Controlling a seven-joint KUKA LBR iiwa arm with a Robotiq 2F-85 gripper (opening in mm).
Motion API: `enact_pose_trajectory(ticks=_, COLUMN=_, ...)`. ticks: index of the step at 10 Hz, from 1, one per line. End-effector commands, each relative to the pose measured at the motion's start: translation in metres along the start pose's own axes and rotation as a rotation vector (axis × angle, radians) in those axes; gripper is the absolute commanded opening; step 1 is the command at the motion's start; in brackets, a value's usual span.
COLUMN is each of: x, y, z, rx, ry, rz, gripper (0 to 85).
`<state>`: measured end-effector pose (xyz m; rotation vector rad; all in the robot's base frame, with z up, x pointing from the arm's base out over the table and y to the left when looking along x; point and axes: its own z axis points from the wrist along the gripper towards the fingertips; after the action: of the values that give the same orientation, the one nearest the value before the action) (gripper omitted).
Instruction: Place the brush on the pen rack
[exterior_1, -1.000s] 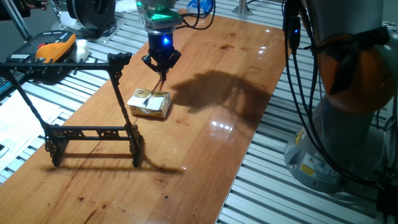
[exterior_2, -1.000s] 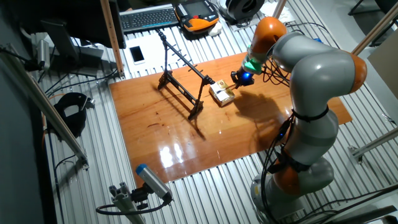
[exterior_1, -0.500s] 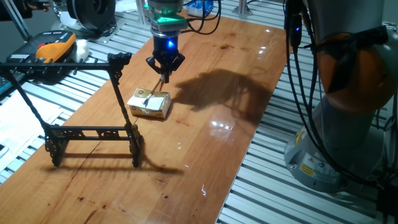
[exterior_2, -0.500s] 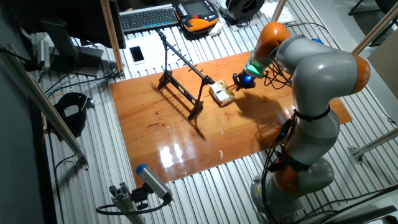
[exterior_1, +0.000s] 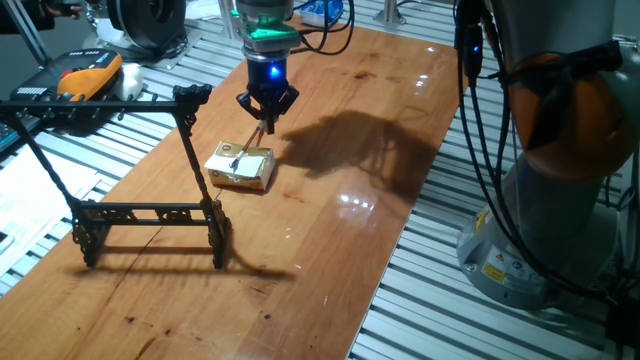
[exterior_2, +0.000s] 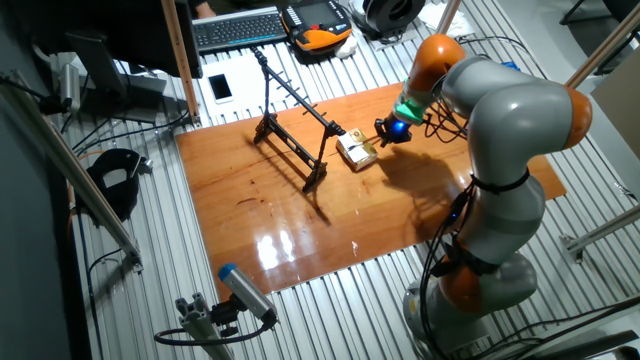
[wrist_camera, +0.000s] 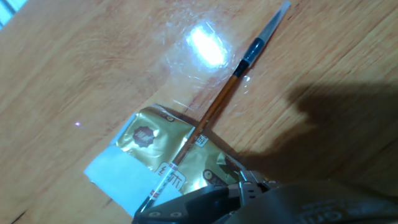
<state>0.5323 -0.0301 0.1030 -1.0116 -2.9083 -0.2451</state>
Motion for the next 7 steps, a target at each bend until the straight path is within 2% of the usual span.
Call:
enact_pose_trajectory(ticks=1, x=0.0001, y=-0.0008, z=0.0003, rx=0.009, ry=-0.008, rz=0.002, gripper=0.0)
enact_pose_trajectory(ticks=5, x=0.0018, y=0.0019, z=0.0058, rx=0.022, ry=-0.009, rz=0.017, gripper=0.0)
enact_pose_trajectory(ticks=6, x=0.0018, y=0.0019, z=0.0058, rx=0.014, ry=-0.010, rz=0.012, gripper=0.0)
enact_pose_trajectory(ticks=7, x=0.0018, y=0.0019, z=0.0058, rx=-0.008, ry=0.000, rz=0.020, gripper=0.0)
